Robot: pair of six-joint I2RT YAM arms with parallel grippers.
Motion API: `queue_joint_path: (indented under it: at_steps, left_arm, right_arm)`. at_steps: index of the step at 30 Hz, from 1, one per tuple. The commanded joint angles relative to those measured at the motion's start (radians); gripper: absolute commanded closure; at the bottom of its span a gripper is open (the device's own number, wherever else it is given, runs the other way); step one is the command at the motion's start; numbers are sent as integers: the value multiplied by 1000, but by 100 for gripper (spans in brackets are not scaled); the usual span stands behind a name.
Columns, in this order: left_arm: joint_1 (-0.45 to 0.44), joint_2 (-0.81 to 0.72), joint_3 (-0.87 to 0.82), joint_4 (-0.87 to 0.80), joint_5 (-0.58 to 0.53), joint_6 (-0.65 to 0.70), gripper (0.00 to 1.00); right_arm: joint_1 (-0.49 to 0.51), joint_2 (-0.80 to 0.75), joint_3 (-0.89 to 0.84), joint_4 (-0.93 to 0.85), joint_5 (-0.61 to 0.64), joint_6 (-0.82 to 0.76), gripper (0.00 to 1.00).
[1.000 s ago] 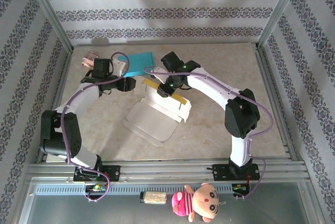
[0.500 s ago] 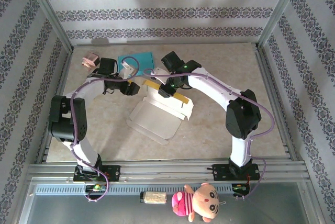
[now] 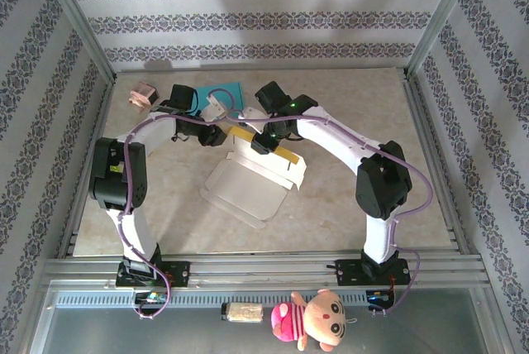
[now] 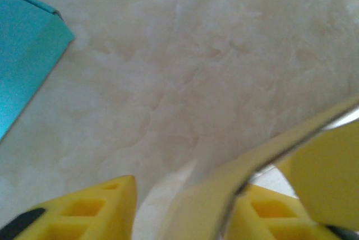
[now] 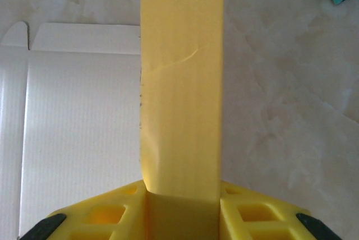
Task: Fold the paper box
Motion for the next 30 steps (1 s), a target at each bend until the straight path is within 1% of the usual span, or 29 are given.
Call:
queue_joint_path:
  at_steps: [1, 2, 6, 8, 13, 16, 20, 23, 28, 30]
  left_arm:
    - [-22, 12, 9, -50, 23, 45, 67]
    - [-27, 12, 1, -44, 18, 41, 70]
    - [-47, 16, -34, -3, -21, 24, 76]
    - [-60, 18, -46, 17, -60, 18, 83]
    - [-73, 38, -34, 17, -92, 26, 90]
    - [-77, 41, -38, 14, -120, 52, 94]
    - [-78, 36, -65, 30, -140, 99, 95]
    - [-80, 36, -69, 36, -137, 104, 95]
    - [-84, -4, -126, 140, -124, 69, 96]
    - [-87, -21, -155, 188, -127, 61, 98]
  right_arm:
    - [20, 36, 7, -29, 79, -30, 68]
    - [26, 38, -1, -18, 118, -39, 68]
    - [51, 42, -59, 43, 274, -79, 68]
    - [62, 41, -81, 69, 324, -97, 68]
    - [90, 37, -120, 127, 338, -101, 69]
    - [104, 51, -170, 197, 414, -111, 69]
    - [113, 54, -208, 234, 455, -109, 67]
    - [122, 36, -219, 251, 470, -126, 66]
    - [137, 19, -219, 268, 515, -135, 67]
    - [137, 10, -237, 290, 499, -125, 67]
